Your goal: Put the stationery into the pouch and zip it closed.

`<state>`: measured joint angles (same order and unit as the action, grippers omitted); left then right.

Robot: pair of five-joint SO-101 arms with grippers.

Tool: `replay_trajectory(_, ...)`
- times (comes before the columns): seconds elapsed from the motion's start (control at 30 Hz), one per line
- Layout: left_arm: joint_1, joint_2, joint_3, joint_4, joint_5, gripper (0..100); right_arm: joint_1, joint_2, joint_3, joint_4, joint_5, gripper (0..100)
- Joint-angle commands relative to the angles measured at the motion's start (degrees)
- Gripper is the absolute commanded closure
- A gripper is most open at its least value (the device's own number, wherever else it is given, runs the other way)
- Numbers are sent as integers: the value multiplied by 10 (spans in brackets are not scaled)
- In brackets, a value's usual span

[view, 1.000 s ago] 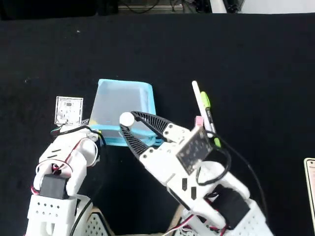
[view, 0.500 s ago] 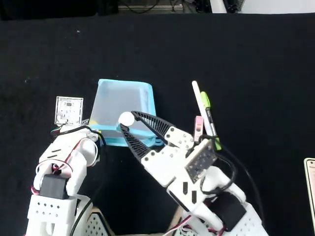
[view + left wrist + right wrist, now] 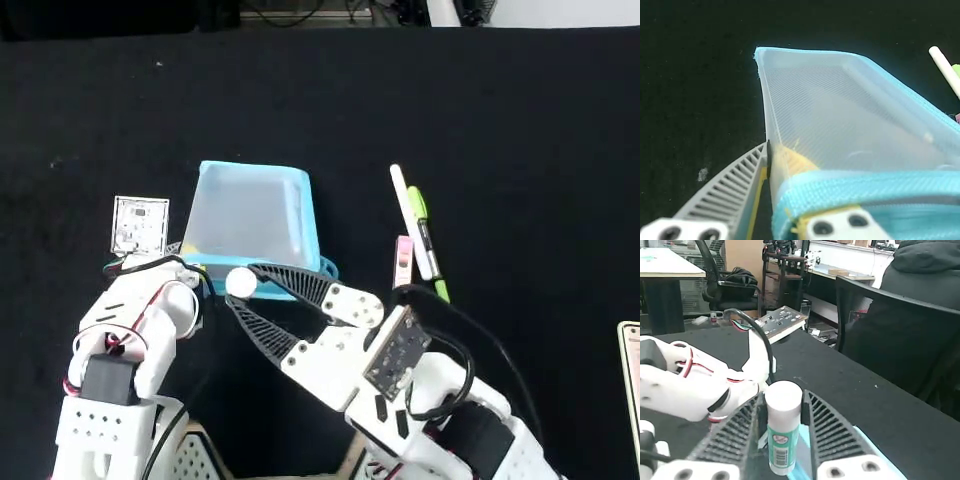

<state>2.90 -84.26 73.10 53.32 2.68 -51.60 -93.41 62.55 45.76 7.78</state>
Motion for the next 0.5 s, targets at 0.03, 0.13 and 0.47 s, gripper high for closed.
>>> replay_trajectory(0.03,6,-8,-12,-4,-3,970,25,-5,21,-34,9,986)
replay_trajectory(0.13,6,-8,-12,-3,-3,970,34,-5,55,-68,9,986)
replay_trajectory(0.47,6,-8,-12,-3,-3,970,125,-7,125,-172,10,986)
